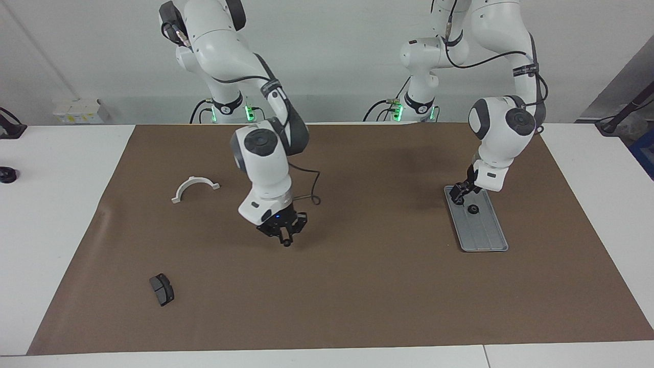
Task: Pick bearing gear from pile to tray
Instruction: 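Grasp the third bearing with the right gripper and carry it to center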
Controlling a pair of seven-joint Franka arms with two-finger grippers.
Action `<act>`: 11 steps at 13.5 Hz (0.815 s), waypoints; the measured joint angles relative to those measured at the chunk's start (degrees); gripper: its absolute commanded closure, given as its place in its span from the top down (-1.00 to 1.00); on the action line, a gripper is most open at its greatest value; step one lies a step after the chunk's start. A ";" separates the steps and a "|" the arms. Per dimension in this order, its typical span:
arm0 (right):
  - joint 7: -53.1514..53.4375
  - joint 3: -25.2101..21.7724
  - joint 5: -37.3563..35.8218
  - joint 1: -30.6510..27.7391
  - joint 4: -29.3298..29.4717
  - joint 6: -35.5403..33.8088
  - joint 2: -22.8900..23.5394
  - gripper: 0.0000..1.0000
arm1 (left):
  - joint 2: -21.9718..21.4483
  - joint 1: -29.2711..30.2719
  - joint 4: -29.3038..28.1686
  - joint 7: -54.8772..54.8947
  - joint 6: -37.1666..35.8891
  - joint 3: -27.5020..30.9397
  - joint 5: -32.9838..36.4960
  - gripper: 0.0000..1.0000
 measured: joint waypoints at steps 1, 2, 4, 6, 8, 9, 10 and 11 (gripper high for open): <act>1.64 0.02 0.00 2.51 0.48 0.60 0.00 -0.96 | -0.50 0.00 1.82 0.09 -1.02 -0.08 0.00 1.00; 3.38 0.02 -0.01 4.82 0.65 2.78 0.04 -0.96 | -0.78 0.00 4.46 0.12 -2.65 -0.17 0.00 1.00; 5.22 0.03 0.00 8.96 0.67 7.38 0.19 -0.96 | -0.82 -0.01 10.25 0.15 -6.17 -0.23 0.00 1.00; 7.15 0.03 -0.03 12.64 0.65 9.52 0.90 -0.94 | -0.63 -0.01 14.33 0.16 -8.77 -0.30 0.00 1.00; 9.55 0.01 -0.05 15.32 0.64 12.85 2.33 -0.79 | -0.21 -0.14 16.21 0.17 -9.51 -0.54 0.00 1.00; 10.69 -0.01 -0.06 16.33 0.70 14.86 3.31 -0.59 | 0.10 -0.17 16.41 0.17 -9.52 -0.73 0.00 1.00; 11.36 -0.03 -0.07 16.91 0.88 15.92 4.17 -0.29 | 0.42 -0.18 16.49 0.17 -9.51 -0.84 0.00 1.00; 11.76 -0.04 -0.07 17.31 1.25 16.28 5.01 0.11 | 0.71 -0.18 16.49 0.17 -9.41 -0.86 0.00 1.00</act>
